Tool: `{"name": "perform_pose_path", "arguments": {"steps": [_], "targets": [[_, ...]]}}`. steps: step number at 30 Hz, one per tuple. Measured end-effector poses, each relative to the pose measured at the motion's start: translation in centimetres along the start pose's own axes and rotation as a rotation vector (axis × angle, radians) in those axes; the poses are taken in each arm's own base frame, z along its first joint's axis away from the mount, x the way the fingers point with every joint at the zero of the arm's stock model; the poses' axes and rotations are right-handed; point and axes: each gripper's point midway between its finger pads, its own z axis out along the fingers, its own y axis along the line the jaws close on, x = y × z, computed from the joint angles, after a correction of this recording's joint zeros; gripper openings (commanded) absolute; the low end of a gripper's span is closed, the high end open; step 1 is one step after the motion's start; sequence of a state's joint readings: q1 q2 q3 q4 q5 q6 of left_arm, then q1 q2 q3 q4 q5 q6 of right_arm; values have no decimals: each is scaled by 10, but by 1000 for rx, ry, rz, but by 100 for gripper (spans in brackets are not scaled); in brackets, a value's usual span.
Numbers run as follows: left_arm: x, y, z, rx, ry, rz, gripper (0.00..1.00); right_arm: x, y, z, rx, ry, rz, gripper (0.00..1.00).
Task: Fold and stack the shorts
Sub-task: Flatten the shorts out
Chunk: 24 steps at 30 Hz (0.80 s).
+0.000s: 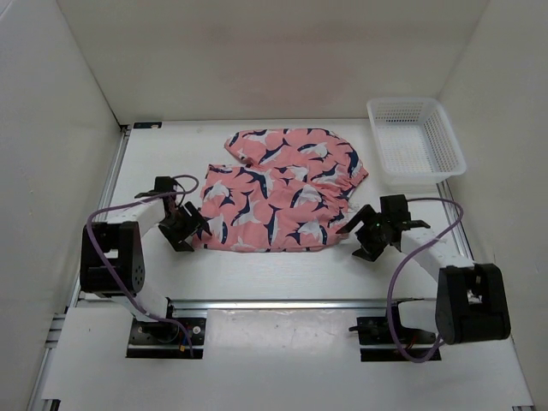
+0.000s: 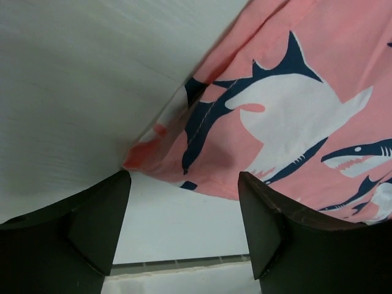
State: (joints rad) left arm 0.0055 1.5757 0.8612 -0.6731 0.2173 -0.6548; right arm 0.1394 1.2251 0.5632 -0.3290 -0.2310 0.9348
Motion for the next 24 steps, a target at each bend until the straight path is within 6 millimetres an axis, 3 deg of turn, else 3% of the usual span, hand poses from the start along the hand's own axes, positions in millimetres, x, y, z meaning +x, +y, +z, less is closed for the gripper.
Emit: {"name": "perform_pose_path", "arguments": {"steps": [3,6,8,9,10,11,12,14,15,18,20,22,24], "targets": [[2,-2,2,1,4,-18,74,3,3,12,-14,44,6,84],[1,-4,4,4,0,-29,57,5,8,19,-40,81,15,76],[-2,-5,7,2,-3,-30,40,3,11,23,-51,84,14,70],[-2,-6,8,0,-2,-33,19,3,12,25,-52,87,15,61],[-4,-7,10,-1,-3,-36,10,1,13,27,-53,86,13,57],[-6,-7,12,-5,-5,-33,10,-2,14,29,-50,83,12,53],[-8,-9,13,-2,-3,-34,10,-4,14,31,-44,79,7,36],[-15,-14,14,4,-10,-29,10,-12,18,36,-32,67,-3,16],[-18,-17,14,9,-16,-28,10,-17,21,37,-28,60,-17,0],[-29,-30,7,36,-33,-14,10,-36,39,35,-28,27,-61,0],[-43,-46,-6,67,-63,4,10,-56,64,25,-52,-18,-112,0],[-64,-69,-30,107,-112,31,10,-80,100,6,-98,-79,-185,0],[-95,-103,-73,171,-202,66,10,-105,145,-22,-161,-145,-275,0]]}}
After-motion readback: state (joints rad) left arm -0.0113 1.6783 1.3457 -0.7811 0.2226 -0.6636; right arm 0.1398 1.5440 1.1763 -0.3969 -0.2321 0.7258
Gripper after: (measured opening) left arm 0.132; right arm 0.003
